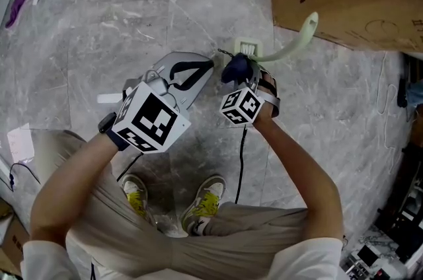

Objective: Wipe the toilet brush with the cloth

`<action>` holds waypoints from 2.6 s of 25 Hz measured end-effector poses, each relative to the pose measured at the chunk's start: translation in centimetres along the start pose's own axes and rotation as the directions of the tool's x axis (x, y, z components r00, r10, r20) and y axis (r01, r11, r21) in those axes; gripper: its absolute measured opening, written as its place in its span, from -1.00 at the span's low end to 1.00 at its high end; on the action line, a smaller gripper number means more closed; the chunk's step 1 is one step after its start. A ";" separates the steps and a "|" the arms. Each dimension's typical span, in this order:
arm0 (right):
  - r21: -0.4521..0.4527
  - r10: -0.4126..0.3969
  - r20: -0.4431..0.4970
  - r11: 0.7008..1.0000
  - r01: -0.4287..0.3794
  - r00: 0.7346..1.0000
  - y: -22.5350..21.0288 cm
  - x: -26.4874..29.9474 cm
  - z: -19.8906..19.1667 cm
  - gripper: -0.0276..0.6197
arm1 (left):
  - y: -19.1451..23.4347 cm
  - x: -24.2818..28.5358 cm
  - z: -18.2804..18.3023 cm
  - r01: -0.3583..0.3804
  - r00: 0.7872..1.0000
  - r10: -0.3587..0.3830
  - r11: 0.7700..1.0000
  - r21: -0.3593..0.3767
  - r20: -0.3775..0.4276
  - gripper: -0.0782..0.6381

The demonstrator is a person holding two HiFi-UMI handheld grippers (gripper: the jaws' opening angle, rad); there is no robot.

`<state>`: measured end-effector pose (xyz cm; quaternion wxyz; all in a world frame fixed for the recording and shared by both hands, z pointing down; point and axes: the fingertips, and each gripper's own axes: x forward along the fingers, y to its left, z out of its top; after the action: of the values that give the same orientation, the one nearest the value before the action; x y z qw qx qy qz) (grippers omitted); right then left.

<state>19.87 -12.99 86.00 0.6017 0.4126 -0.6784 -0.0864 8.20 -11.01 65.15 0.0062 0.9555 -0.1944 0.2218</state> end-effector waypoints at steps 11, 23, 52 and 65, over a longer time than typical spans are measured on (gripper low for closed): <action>-0.057 0.049 -0.014 0.997 -0.049 0.999 1.0 0.0 -0.4 -0.43 | -0.3 0.0 -0.1 0.006 1.000 -0.006 1.000 0.012 -0.003 -0.78; -0.125 0.148 -0.057 0.980 -0.154 0.987 1.6 -0.4 -0.9 -0.43 | 0.4 -1.0 0.6 -0.011 1.000 0.011 1.000 0.007 0.025 -0.78; -0.032 -0.182 0.155 0.982 0.189 0.971 -13.8 -16.3 1.6 -0.42 | 1.0 0.9 6.7 -0.047 0.981 0.028 0.994 0.098 0.190 -0.78; -0.030 -0.171 0.174 0.983 0.179 0.970 -13.3 -13.3 3.5 -0.42 | 4.1 0.6 7.8 -0.145 0.973 0.122 0.984 0.105 0.195 -0.78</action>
<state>21.93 -14.06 67.03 0.5406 0.4481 -0.6863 -0.1897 10.46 -15.83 58.09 -0.0840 0.9555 -0.2444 0.1420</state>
